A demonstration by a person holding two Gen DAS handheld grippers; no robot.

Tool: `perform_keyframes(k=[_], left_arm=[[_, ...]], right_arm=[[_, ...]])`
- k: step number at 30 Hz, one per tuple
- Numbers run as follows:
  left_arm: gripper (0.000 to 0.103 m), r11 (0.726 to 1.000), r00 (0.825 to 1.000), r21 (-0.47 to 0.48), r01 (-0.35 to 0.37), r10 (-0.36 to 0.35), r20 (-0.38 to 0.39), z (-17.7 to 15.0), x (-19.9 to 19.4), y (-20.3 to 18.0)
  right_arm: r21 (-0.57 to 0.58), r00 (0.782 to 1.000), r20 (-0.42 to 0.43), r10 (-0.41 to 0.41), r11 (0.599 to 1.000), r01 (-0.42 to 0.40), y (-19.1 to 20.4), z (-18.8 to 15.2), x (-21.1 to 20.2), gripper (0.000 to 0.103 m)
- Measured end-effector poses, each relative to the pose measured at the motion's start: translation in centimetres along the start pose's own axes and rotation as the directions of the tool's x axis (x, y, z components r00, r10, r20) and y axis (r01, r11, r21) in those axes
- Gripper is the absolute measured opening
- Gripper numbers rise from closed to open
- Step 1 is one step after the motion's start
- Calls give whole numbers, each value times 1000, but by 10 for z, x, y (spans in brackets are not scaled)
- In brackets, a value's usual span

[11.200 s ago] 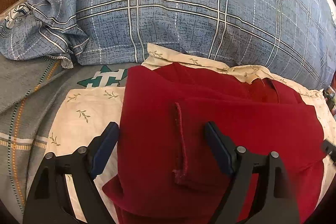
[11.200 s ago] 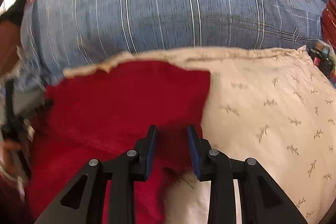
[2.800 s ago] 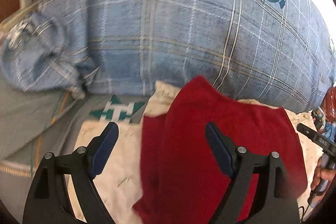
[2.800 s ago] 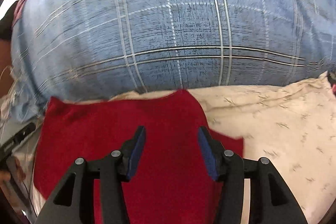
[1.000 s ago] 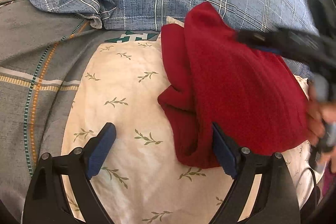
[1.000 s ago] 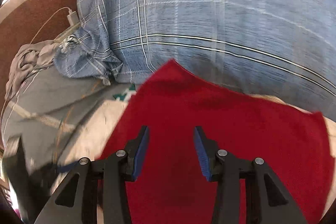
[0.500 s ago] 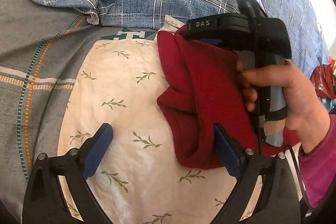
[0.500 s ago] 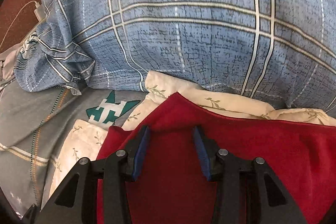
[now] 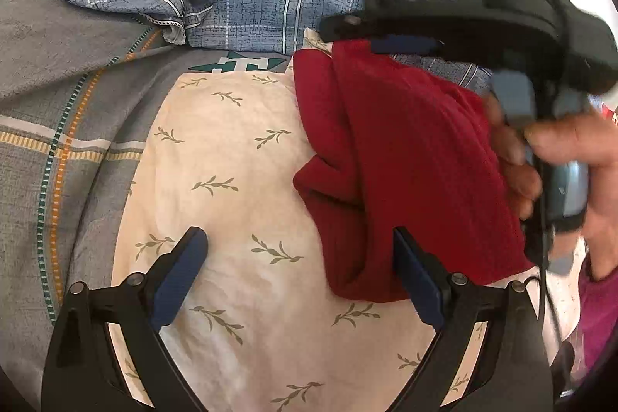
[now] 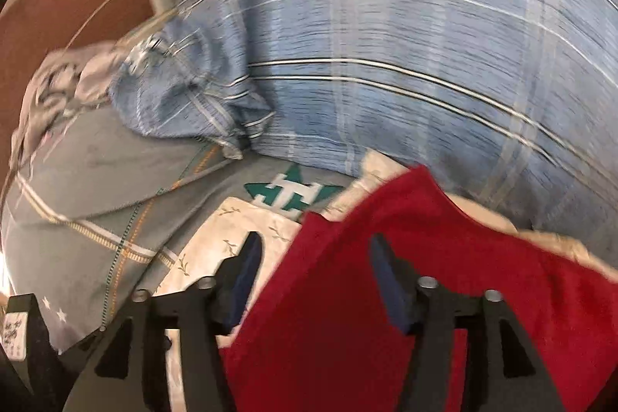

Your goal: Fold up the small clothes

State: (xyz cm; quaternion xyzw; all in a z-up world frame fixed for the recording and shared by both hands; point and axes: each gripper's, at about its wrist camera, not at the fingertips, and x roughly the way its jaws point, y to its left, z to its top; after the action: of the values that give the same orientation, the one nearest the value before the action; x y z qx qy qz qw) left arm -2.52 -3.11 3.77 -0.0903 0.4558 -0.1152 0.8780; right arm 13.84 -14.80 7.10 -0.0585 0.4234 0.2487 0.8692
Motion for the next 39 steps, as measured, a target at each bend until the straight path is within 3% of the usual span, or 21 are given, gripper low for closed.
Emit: perform_keyframes(k=[6, 8, 9, 11, 15, 19, 21, 25, 27, 28, 29, 35, 39], left_arm=[[95, 1000, 1000, -2, 12, -12, -6, 3, -3, 5], [95, 1000, 1000, -2, 15, -15, -9, 4, -3, 5], [95, 1000, 1000, -4, 19, -19, -10, 5, -2, 5], [95, 1000, 1000, -9, 23, -24, -12, 6, -2, 6], [95, 1000, 1000, -9, 18, -18, -10, 8, -1, 4], [95, 1000, 1000, -9, 23, -23, -10, 8, 0, 5], [95, 1000, 1000, -10, 25, -25, -10, 9, 0, 5], [95, 1000, 1000, -7, 24, -24, -8, 8, 0, 4], [95, 1000, 1000, -2, 19, -19, -7, 7, 0, 4], [95, 1000, 1000, -2, 18, -18, -7, 7, -1, 3], [95, 1000, 1000, -3, 18, -18, -5, 7, -1, 3], [95, 1000, 1000, -7, 16, -16, 0, 7, -2, 3], [95, 998, 998, -13, 55, -55, -12, 5, -4, 6]], right_arm=[[-116, 990, -119, -79, 991, 65, 3, 15, 45, 64], [-155, 982, -163, -96, 985, 71, 2, 10, 54, 41], [-190, 980, -170, -104, 979, 71, 3, 6, 55, 40], [-247, 984, -139, -110, 966, 73, 7, 0, 50, 22], [-242, 986, -52, -159, 960, 142, 7, 2, 47, 4], [-161, 986, -50, -160, 975, 150, 2, 5, 64, 0], [-170, 981, -44, -188, 969, 179, 5, 3, 66, 0], [-89, 992, 2, -128, 988, 128, -4, 4, 37, 5], [-51, 993, 23, -116, 992, 117, -14, 1, 15, 22], [-34, 995, 18, -97, 995, 97, -17, 0, 12, 37], [0, 998, 6, -63, 998, 63, -21, -5, 4, 45], [63, 997, -63, 40, 997, -36, -12, -32, -8, 46], [19, 996, -84, 0, 1000, 2, 16, -46, -1, 46]])
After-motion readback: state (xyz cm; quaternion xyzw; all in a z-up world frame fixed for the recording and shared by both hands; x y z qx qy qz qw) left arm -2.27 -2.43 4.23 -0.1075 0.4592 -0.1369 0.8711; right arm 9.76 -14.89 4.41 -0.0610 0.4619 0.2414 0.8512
